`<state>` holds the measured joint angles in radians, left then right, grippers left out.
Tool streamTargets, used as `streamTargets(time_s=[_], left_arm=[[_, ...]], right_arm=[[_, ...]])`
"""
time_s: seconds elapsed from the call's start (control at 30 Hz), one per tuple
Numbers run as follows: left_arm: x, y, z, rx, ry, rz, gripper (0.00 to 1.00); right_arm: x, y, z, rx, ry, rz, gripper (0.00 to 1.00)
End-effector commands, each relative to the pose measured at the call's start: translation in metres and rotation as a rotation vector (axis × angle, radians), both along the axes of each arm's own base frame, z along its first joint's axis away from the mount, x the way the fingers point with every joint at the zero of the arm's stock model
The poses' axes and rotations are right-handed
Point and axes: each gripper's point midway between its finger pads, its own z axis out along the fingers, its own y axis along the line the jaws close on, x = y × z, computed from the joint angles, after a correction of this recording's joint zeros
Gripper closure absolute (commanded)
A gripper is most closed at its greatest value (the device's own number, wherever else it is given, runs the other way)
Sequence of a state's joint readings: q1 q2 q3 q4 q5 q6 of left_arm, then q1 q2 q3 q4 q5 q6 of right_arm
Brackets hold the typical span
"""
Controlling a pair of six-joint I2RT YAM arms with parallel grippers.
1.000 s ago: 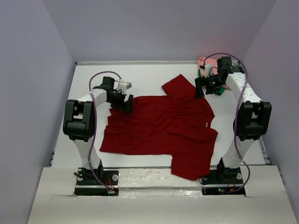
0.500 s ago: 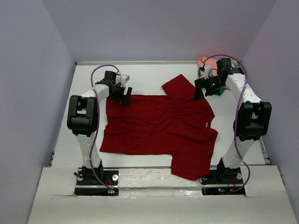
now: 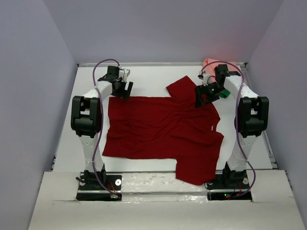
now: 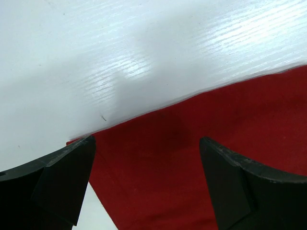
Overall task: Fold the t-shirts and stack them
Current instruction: Flatten out the tshirt
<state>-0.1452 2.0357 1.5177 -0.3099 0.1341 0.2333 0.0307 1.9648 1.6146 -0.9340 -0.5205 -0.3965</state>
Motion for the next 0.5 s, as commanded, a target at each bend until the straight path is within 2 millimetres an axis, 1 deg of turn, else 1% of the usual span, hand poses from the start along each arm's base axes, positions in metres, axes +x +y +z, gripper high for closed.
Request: streamTargets(time_s=[0.0,0.07,0.1,0.17,0.2,0.23,0.27,0.3,0.43,0.47], left_arm=[[0.005,-0.007,0.019,-0.011,-0.032,0.007,0.01],[0.003,-0.012,0.026,-0.024,-0.040,-0.002,0.01],[0.002,-0.013,0.027,-0.025,-0.042,-0.007,0.01],[-0.001,-0.019,0.031,-0.033,-0.042,-0.024,0.01],[-0.002,-0.021,0.032,-0.041,-0.040,-0.030,0.01],[-0.006,-0.028,0.032,-0.059,-0.026,-0.050,0.01],[-0.008,-0.032,0.032,-0.066,-0.018,-0.061,0.01],[-0.011,-0.034,0.030,-0.070,-0.005,-0.069,0.01],[-0.022,-0.047,0.024,-0.096,0.025,-0.111,0.01],[-0.027,-0.049,0.019,-0.102,0.042,-0.118,0.01]], right_arm=[[0.021,0.010,-0.011,-0.030,-0.008,0.020,0.00],[0.027,0.010,-0.014,-0.031,-0.009,0.018,0.00],[0.028,0.013,-0.017,-0.039,-0.004,0.028,0.00],[0.033,0.012,-0.023,-0.053,0.003,0.026,0.00],[0.032,0.011,-0.025,-0.057,0.018,0.026,0.00],[0.033,0.011,-0.032,-0.060,0.038,0.028,0.00],[0.034,0.011,-0.033,-0.058,0.046,0.029,0.00],[0.036,0.016,-0.032,-0.055,0.042,0.039,0.00],[0.036,0.017,-0.034,-0.052,0.059,0.042,0.00],[0.037,0.016,-0.036,-0.053,0.062,0.041,0.00]])
